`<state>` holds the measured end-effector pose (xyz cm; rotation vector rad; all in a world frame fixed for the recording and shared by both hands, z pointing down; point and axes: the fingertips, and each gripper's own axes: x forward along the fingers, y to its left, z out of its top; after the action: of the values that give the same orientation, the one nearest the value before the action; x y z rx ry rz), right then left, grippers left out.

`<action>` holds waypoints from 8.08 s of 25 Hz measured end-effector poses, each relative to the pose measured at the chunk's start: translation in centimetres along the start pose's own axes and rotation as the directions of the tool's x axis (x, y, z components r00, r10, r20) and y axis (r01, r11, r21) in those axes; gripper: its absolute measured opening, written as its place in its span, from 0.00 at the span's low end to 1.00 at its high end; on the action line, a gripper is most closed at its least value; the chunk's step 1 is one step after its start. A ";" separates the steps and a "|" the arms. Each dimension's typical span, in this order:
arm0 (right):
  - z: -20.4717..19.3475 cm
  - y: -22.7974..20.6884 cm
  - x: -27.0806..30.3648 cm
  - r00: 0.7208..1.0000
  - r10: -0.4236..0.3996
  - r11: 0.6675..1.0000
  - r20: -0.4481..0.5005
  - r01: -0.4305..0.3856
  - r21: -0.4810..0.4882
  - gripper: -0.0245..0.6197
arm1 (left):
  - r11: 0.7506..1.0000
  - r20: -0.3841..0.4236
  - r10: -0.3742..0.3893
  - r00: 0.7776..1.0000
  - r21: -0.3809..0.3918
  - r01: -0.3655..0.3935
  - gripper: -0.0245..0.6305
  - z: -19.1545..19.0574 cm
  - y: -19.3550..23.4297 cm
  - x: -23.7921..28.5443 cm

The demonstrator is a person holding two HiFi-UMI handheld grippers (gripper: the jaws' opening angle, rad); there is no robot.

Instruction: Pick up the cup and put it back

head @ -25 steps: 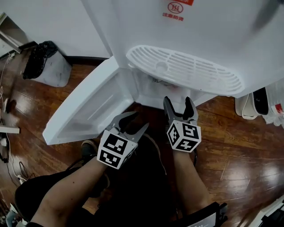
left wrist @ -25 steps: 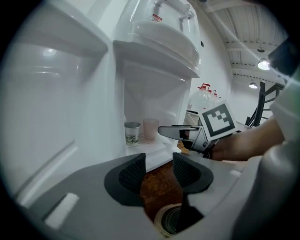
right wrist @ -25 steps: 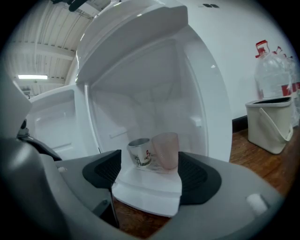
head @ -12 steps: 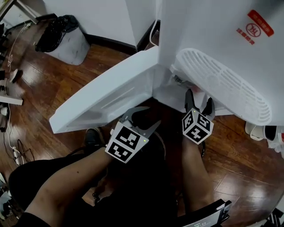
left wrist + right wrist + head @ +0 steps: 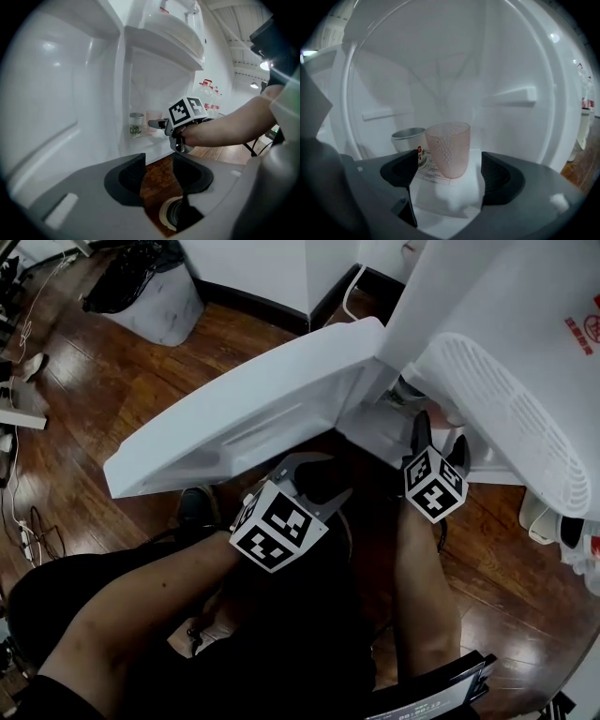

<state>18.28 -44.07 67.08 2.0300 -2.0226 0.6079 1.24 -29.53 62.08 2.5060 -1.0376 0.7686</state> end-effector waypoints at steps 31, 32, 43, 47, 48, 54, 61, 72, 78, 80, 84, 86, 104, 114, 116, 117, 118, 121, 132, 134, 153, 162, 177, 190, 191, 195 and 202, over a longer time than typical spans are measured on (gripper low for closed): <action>1.8 0.7 3.4 0.999 -0.028 0.998 -0.016 0.027 -0.064 0.65 | 0.997 0.019 0.048 0.999 -0.059 -0.047 0.45 0.7 1.7 -1.9; 1.9 0.6 3.5 0.999 -0.030 0.997 -0.014 0.029 -0.068 0.65 | 0.997 0.021 0.047 0.999 -0.061 -0.045 0.45 0.6 1.6 -2.0; 2.0 0.2 4.1 1.000 -0.017 0.996 -0.007 0.016 -0.092 0.61 | 0.996 0.030 0.058 0.998 -0.067 -0.055 0.45 0.6 1.6 -2.3; 1.7 0.5 3.5 1.000 -0.004 0.995 0.006 0.005 -0.097 0.61 | 0.994 0.041 0.068 0.997 -0.085 -0.064 0.45 0.2 1.7 -2.8; 1.5 0.5 3.2 1.000 -0.004 0.995 0.006 0.004 -0.099 0.61 | 0.994 0.041 0.069 0.997 -0.086 -0.065 0.45 0.0 1.6 -3.0; 1.0 1.0 2.4 0.999 0.022 0.995 0.044 -0.017 -0.098 0.61 | 0.992 0.059 0.096 0.994 -0.088 -0.090 0.44 -0.9 1.5 -3.2; 1.0 1.7 0.3 0.998 0.056 0.993 0.042 -0.051 -0.110 0.61 | 0.991 0.066 0.110 0.992 -0.082 -0.105 0.45 -0.9 0.7 -4.5; 1.7 4.7 -6.3 0.985 0.172 0.981 0.012 -0.170 -0.098 0.61 | 0.989 0.112 0.148 0.983 -0.027 -0.146 0.44 0.8 -0.3 -8.8; 5.0 7.9 -13.3 0.954 0.300 0.941 -0.001 -0.295 -0.167 0.61 | 0.978 0.159 0.208 0.965 -0.021 -0.207 0.43 2.8 -1.0 -13.7; 6.1 9.1 -16.0 0.937 0.350 0.923 -0.007 -0.346 -0.169 0.61 | 0.977 0.170 0.214 0.962 -0.039 -0.210 0.40 3.9 -1.1 -15.2; 8.2 10.9 -21.4 0.897 0.440 0.882 -0.043 -0.441 -0.164 0.61 | 0.977 0.212 0.212 0.954 -0.042 -0.208 0.37 6.4 -1.9 -18.0; 9.6 11.7 -23.9 0.880 0.473 0.866 -0.045 -0.474 -0.159 0.61 | 0.978 0.231 0.208 0.950 -0.036 -0.205 0.37 7.7 -2.0 -19.3; 20.6 12.7 -41.0 0.799 0.598 0.773 0.058 -0.556 -0.306 0.61 | 0.986 0.399 0.167 0.902 -0.065 -0.154 0.45 18.7 -10.4 -31.4; 24.3 14.6 -45.6 0.769 0.637 0.732 0.056 -0.579 -0.359 0.61 | 0.993 0.538 0.119 0.834 -0.041 -0.115 0.44 21.8 -12.5 -35.5; 24.6 15.3 -46.6 0.753 0.656 0.712 0.045 -0.598 -0.368 0.61 | 0.993 0.552 0.115 0.826 -0.047 -0.107 0.40 21.8 -12.3 -36.3; 24.8 15.5 -47.0 0.744 0.667 0.701 0.039 -0.609 -0.372 0.61 | 0.994 0.566 0.114 0.817 -0.060 -0.096 0.36 22.0 -12.1 -36.7; 25.1 15.7 -47.4 0.734 0.678 0.690 0.034 -0.620 -0.374 0.61 | 0.994 0.578 0.111 0.808 -0.069 -0.087 0.36 22.3 -12.1 -37.0; 25.3 16.0 -48.2 0.709 0.705 0.662 0.013 -0.652 -0.370 0.61 | 0.996 0.590 0.083 0.804 -0.033 -0.078 0.36 22.6 -12.7 -37.5; 25.4 18.0 -50.9 0.629 0.770 0.532 -0.107 -0.726 -0.436 0.61 | 0.998 0.569 0.024 0.822 0.027 -0.048 0.36 22.4 -13.5 -38.1; 25.2 18.4 -51.3 0.620 0.776 0.515 -0.120 -0.731 -0.447 0.61 | 0.999 0.569 0.017 0.822 0.023 -0.037 0.36 22.3 -13.6 -38.1; 24.1 17.5 -52.6 0.590 0.797 0.493 -0.133 -0.761 -0.421 0.61 | 0.999 0.570 0.026 0.821 0.016 -0.043 0.36 22.1 -14.6 -38.4; 24.2 17.2 -52.4 0.588 0.798 0.495 -0.131 -0.764 -0.414 0.61 | 0.999 0.589 0.025 0.808 0.012 -0.039 0.36 22.1 -14.6 -38.2; 23.9 16.1 -49.8 0.596 0.789 0.505 -0.148 -0.768 -0.395 0.61 | 0.997 0.584 0.026 0.811 0.046 -0.064 0.36 21.8 -14.8 -37.3; 14.2 11.6 -37.4 0.668 0.719 0.600 -0.190 -0.735 -0.315 0.61 | 0.993 0.298 0.011 0.955 0.111 -0.046 0.36 13.4 -12.4 -26.0; 13.4 11.2 -36.4 0.676 0.712 0.609 -0.190 -0.729 -0.313 0.61 | 0.994 0.278 0.006 0.961 0.100 -0.036 0.36 12.6 -11.9 -25.0; 9.6 10.2 -32.7 0.700 0.687 0.638 -0.196 -0.710 -0.299 0.61 | 0.996 0.227 -0.002 0.974 0.083 -0.017 0.36 10.0 -10.3 -20.7; 5.9 8.6 -28.6 0.750 0.634 0.685 -0.190 -0.658 -0.314 0.61 | 0.994 0.227 0.096 0.969 0.026 -0.105 0.36 7.1 -7.4 -14.6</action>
<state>11.38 -21.08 48.28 1.0318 -2.5706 0.3493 0.47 -19.80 47.13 2.6366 -1.2442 0.5434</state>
